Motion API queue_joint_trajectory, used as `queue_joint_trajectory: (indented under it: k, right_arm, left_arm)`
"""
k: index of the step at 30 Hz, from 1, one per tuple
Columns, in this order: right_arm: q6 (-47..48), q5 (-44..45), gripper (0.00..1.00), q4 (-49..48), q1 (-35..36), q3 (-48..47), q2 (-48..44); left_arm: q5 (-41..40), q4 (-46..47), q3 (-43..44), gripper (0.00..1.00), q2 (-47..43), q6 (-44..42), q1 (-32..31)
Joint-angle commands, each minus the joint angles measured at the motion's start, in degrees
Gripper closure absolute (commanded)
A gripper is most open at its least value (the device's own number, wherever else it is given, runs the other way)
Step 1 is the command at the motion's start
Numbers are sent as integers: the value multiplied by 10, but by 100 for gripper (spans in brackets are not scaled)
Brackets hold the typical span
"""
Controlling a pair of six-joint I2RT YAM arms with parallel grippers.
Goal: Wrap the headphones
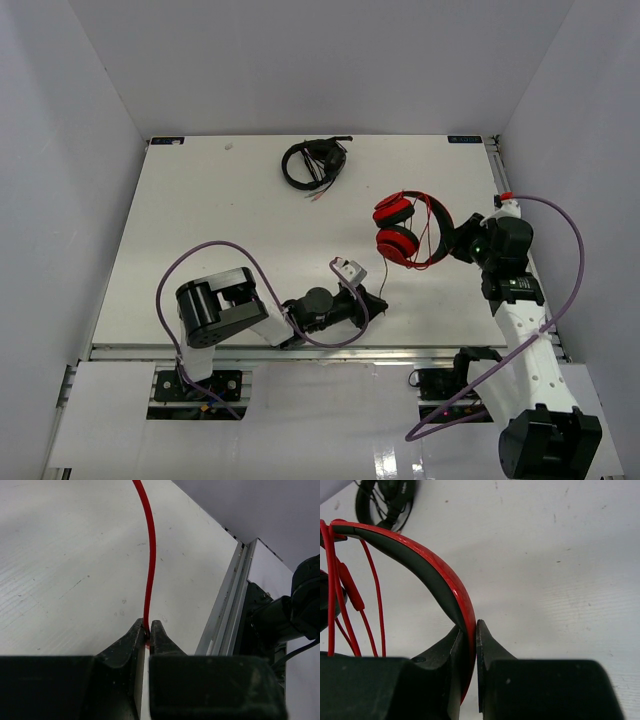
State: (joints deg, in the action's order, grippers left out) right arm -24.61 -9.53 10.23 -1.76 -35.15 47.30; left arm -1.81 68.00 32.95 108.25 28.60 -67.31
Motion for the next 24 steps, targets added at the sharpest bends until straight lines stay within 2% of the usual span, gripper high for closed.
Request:
queue_joint_trajectory:
  k: [1, 4, 7, 15, 17, 20, 24]
  right_arm:
    - [23, 89, 92, -117, 18, 7, 25]
    - [59, 155, 92, -127, 45, 10, 42]
    - [77, 185, 92, -141, 59, 16, 59]
    - [76, 168, 92, -155, 66, 16, 80]
    - [74, 141, 92, -158, 66, 14, 84]
    - [77, 108, 92, -158, 68, 9, 83]
    - [115, 150, 92, -159, 77, 10, 96]
  left_arm:
    - [-5, -12, 18, 87, 2, 8, -8]
    - [0, -50, 32, 89, -7, -4, -16]
    - [12, -125, 54, 89, -13, -21, -24]
    - [113, -233, 135, 89, 22, -35, -30]
    - [160, -264, 169, 89, 34, -41, -30]
    - [170, -302, 196, 89, 34, -58, -34]
    - [152, -327, 198, 89, -2, -76, -34]
